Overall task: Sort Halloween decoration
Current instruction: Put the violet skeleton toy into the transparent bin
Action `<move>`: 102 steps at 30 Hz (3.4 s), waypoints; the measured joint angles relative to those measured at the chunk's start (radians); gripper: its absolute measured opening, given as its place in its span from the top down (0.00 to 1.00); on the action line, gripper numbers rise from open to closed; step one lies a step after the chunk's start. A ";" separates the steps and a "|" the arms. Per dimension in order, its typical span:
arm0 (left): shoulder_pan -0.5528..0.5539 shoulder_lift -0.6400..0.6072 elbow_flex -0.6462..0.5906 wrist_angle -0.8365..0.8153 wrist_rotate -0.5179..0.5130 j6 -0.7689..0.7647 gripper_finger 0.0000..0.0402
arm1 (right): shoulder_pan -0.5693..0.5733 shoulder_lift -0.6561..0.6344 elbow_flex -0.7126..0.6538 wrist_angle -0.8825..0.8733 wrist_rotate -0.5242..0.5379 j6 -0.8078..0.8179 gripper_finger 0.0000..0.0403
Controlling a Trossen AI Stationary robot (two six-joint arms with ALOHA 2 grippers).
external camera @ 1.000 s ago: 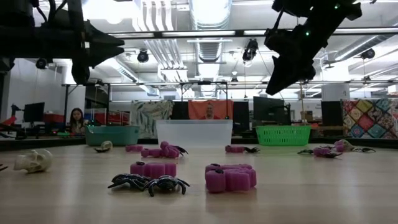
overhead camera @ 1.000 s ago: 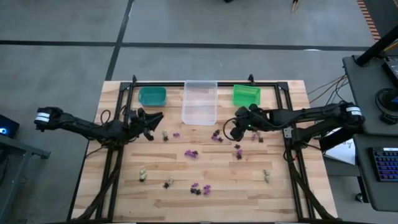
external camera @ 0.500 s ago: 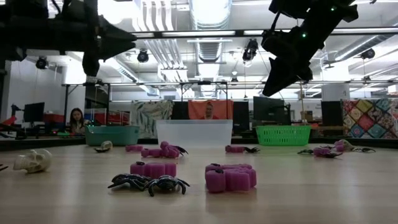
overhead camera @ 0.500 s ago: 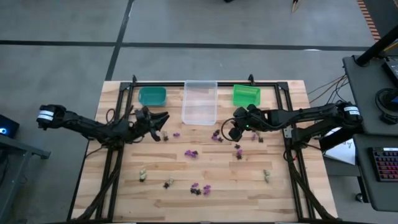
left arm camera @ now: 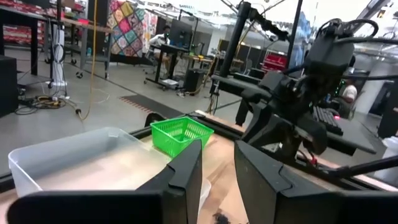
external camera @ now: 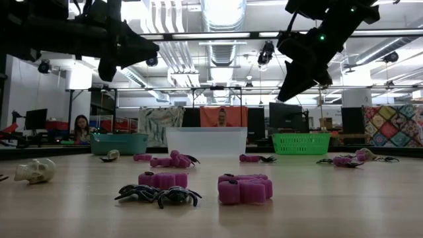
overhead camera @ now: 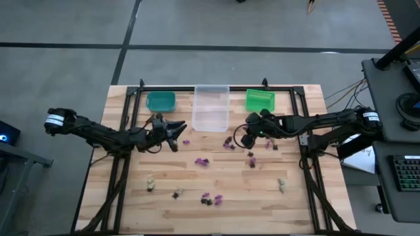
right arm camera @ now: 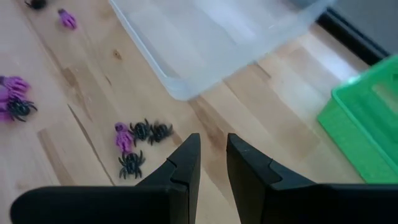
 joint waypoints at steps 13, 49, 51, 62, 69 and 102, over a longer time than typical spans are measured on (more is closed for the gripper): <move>0.001 0.005 0.133 -0.101 -0.005 0.007 0.81 | 0.012 0.001 0.000 0.311 -0.173 -0.163 0.83; -0.143 0.023 0.177 -0.270 -0.005 0.028 0.81 | 0.210 0.215 -0.027 0.413 -0.117 -0.420 0.83; -0.143 0.023 0.176 -0.271 -0.005 0.029 0.81 | 0.210 0.258 -0.020 0.427 -0.075 -0.401 0.83; -0.142 0.024 0.175 -0.279 -0.005 0.054 0.81 | 0.209 0.374 0.053 0.420 0.004 -0.434 0.64; -0.142 0.024 0.176 -0.279 -0.005 0.060 0.81 | 0.203 0.381 0.056 0.391 0.024 -0.444 0.57; -0.142 0.024 0.180 -0.278 -0.008 0.065 0.81 | 0.192 0.381 -0.001 0.431 0.026 -0.371 0.60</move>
